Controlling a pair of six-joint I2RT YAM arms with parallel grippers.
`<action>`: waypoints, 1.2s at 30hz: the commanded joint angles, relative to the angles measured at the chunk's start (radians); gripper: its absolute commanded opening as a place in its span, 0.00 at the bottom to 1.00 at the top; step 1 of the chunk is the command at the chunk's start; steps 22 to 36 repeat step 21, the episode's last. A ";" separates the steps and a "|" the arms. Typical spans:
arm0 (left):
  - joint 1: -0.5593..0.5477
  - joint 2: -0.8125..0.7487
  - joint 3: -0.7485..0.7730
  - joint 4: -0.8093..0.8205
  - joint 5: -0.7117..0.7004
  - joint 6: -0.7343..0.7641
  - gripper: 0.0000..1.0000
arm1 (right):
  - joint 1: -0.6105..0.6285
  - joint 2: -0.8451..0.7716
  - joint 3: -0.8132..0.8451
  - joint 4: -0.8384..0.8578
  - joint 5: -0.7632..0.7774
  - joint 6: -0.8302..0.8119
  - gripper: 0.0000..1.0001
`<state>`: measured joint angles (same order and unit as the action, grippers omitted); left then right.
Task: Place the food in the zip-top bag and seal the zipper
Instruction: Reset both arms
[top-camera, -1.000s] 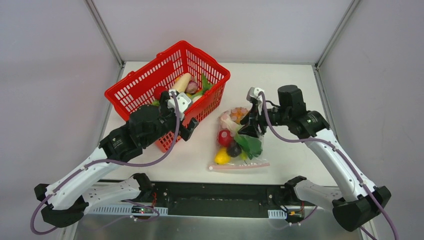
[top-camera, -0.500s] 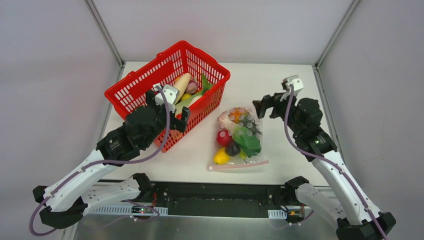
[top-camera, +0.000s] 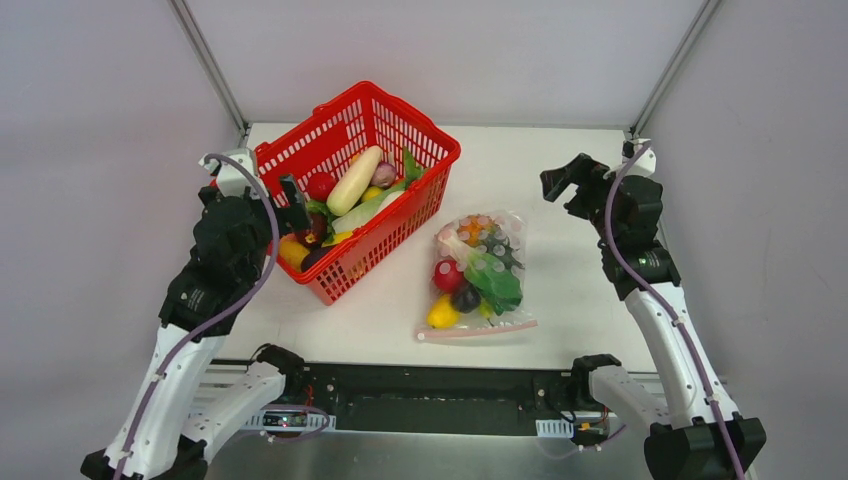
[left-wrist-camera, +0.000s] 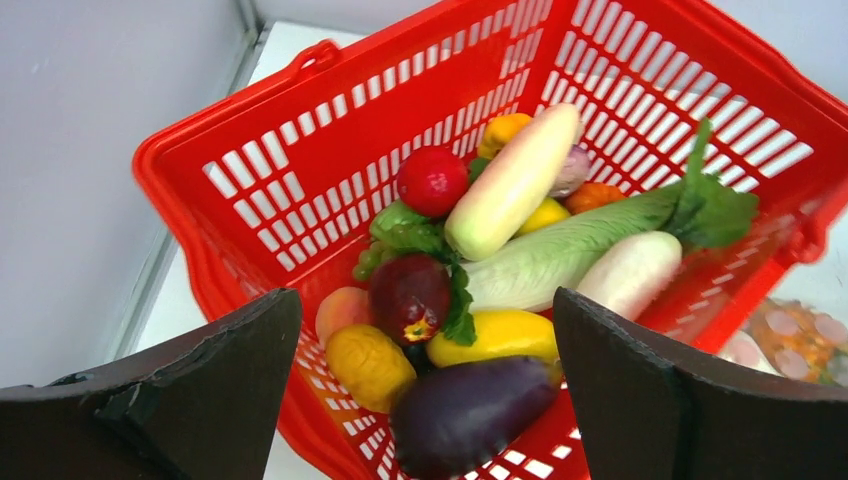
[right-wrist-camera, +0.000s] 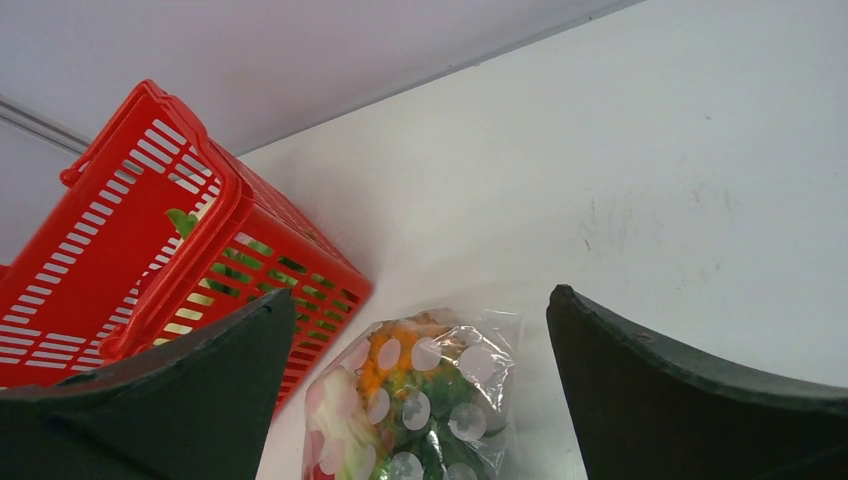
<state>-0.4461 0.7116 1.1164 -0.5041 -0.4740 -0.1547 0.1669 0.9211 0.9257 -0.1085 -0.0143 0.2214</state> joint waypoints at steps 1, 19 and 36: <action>0.127 0.079 0.084 -0.134 0.118 -0.160 0.99 | -0.009 -0.035 -0.008 0.062 -0.031 0.068 1.00; 0.129 0.095 0.121 -0.221 -0.012 -0.303 0.99 | -0.010 -0.073 0.001 0.083 0.024 0.024 1.00; 0.129 0.096 0.128 -0.228 -0.017 -0.296 0.99 | -0.010 -0.073 -0.002 0.090 0.023 0.025 1.00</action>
